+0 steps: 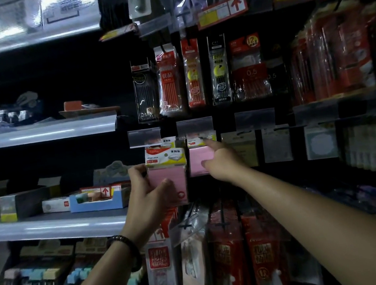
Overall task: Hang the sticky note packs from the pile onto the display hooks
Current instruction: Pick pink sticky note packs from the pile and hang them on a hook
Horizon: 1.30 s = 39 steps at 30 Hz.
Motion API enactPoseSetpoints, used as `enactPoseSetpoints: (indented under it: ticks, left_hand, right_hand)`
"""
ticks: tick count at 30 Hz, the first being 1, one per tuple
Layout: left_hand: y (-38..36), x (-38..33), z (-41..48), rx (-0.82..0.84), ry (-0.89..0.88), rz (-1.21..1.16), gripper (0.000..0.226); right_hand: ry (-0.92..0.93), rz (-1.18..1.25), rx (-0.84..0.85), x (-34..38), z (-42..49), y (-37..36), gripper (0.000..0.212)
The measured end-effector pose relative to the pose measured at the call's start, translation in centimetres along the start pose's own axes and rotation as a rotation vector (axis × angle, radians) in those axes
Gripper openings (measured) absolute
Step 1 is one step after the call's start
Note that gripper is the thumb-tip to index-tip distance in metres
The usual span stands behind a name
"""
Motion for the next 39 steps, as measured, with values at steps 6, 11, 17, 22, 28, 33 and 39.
enactPoseSetpoints:
  ticks: [6, 11, 17, 22, 28, 33, 39]
  left_hand:
    - [-0.9, -0.1, 0.3, -0.010, 0.023, 0.062, 0.030]
    - [-2.2, -0.1, 0.4, 0.041, 0.056, -0.023, 0.027]
    - [-4.0, -0.5, 1.1, 0.078, 0.027, -0.035, 0.030]
    - [-4.8, -0.6, 1.6, -0.066, -0.200, 0.146, 0.051]
    - [-6.2, 0.0, 1.7, -0.129, -0.382, 0.097, 0.035]
    - [-6.6, 0.2, 3.0, -0.104, -0.347, 0.107, 0.043]
    - [-6.3, 0.4, 4.4, -0.108, -0.336, 0.194, 0.046]
  right_hand:
    - [-0.001, -0.139, -0.063, 0.2, -1.4, -1.0, 0.070]
    - [0.370, 0.105, -0.281, 1.0, -8.5, -0.7, 0.042]
    - [0.463, 0.197, -0.225, -0.4, -9.0, -1.1, 0.055]
    - [0.486, 0.240, -0.253, -0.6, -8.1, 0.1, 0.058]
    - [0.548, 0.226, -0.397, -0.2, -8.1, 0.7, 0.054]
    - [0.514, 0.227, -0.391, -0.3, -6.9, 0.8, 0.055]
    - [0.495, 0.208, -0.414, -0.3, -5.5, 0.8, 0.054]
Point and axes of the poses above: each hand's wrist, its own z-axis towards the middle knuckle, its own y-axis out of the back of the hand, x = y × z, the point moved 3 cm from there along z, towards the middle knuckle, and after that the axes turned 6 degrees about x, right-handed, at the moved point
